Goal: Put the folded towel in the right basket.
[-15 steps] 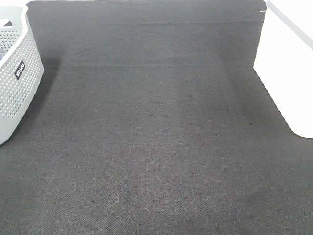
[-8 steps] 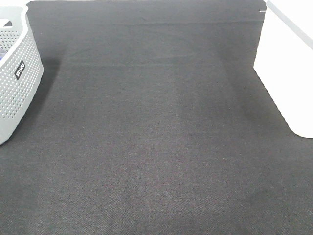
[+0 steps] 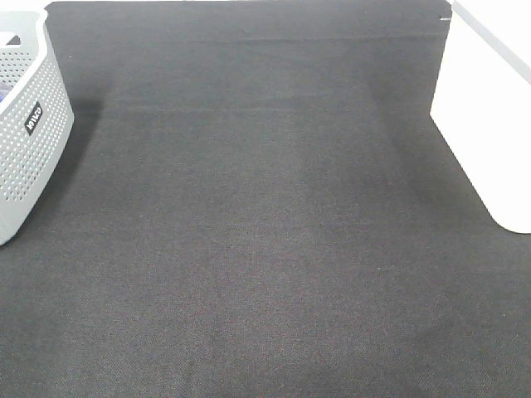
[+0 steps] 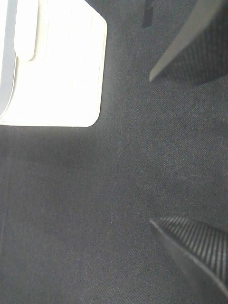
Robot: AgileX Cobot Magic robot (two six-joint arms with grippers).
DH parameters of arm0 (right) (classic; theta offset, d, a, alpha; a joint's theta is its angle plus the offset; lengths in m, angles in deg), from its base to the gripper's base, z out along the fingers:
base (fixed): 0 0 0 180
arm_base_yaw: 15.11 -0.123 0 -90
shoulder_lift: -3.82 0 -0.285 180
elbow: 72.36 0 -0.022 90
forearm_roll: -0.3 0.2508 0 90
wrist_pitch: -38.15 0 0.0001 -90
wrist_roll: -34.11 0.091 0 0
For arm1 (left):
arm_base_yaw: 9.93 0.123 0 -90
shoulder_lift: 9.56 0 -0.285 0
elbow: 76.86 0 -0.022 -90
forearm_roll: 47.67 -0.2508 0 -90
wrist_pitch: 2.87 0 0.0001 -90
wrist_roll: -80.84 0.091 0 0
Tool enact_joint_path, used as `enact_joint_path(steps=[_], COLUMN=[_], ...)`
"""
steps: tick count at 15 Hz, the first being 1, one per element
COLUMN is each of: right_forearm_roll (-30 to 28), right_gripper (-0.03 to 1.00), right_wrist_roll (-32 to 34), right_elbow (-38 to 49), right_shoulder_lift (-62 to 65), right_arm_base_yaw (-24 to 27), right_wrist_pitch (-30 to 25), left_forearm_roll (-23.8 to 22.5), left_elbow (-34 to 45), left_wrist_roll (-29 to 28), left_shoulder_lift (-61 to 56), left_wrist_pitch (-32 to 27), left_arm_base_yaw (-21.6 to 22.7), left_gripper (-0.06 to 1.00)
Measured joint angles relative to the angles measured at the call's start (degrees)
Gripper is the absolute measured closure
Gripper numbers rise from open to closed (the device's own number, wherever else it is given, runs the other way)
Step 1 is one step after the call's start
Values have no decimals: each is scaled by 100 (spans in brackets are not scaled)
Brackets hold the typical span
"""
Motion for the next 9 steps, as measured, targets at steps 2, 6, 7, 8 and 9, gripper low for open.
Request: enact_joint_path(steps=[2, 6, 7, 8, 9], right_forearm_roll=[0, 17, 17, 17, 17], right_gripper=[25, 25, 25, 25, 25], right_wrist_roll=[0, 0, 0, 0, 0], right_elbow=[0, 0, 0, 0, 0], right_shoulder_lift=[0, 0, 0, 0, 0], right_arm_base_yaw=[0, 0, 0, 0, 0], right_wrist_pitch=[0, 0, 0, 0, 0], left_forearm_roll=[0, 0, 0, 0, 0], left_elbow=[0, 0, 0, 0, 0], left_wrist_roll=[0, 0, 0, 0, 0], left_shoulder_lift=[0, 0, 0, 0, 0], left_wrist_pitch=[0, 0, 0, 0, 0], left_arm_base_yaw=[0, 0, 0, 0, 0], left_gripper=[6, 6, 6, 6, 6])
